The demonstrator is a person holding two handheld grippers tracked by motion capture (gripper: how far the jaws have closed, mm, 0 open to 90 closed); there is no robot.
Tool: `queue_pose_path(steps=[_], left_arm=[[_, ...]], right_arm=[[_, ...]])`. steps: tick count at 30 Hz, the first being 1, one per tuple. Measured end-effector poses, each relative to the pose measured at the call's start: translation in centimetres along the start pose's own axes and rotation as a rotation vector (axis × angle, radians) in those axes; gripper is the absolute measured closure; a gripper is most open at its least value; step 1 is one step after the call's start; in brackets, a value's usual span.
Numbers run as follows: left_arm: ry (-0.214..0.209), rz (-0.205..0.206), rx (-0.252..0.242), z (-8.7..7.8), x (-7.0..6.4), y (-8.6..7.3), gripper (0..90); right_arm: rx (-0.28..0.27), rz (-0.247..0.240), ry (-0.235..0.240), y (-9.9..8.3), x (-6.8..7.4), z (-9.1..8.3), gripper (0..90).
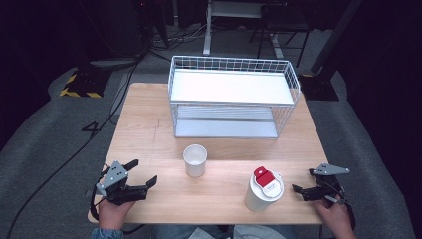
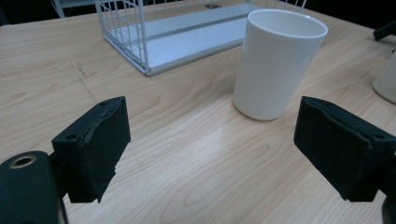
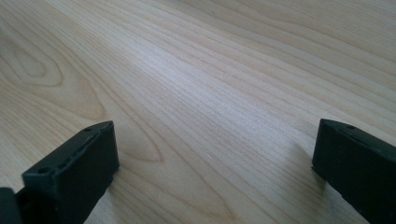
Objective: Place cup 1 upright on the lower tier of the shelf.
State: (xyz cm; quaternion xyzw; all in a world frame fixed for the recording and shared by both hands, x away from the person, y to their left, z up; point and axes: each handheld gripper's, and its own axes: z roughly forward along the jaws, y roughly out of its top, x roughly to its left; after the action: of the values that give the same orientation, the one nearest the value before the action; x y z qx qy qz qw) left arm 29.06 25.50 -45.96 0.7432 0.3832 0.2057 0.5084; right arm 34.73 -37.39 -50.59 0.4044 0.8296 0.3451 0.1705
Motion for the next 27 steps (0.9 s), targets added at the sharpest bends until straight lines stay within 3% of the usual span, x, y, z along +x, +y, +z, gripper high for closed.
queue_pose_path(steps=[10,15,17,24,27], left_arm=[[-0.043,-0.001,-0.018,2.2,-0.4,1.4,11.0],[-0.111,-0.028,-0.063,3.3,-0.4,2.5,11.1],[-0.119,-0.034,-0.070,3.5,-0.4,2.7,11.0],[-0.129,0.000,-0.055,5.2,-1.1,3.4,9.5],[-0.154,-0.001,-0.050,6.1,-1.6,3.8,8.3]], right_arm=[[-0.001,0.003,-0.003,0.0,0.0,0.0,0.5],[-0.001,0.003,-0.003,0.0,0.0,0.0,0.4],[-0.001,0.003,-0.003,0.0,0.0,0.0,0.4],[0.000,0.002,-0.004,0.0,0.0,0.0,0.4],[0.000,0.003,-0.005,0.1,0.0,0.1,0.5]])
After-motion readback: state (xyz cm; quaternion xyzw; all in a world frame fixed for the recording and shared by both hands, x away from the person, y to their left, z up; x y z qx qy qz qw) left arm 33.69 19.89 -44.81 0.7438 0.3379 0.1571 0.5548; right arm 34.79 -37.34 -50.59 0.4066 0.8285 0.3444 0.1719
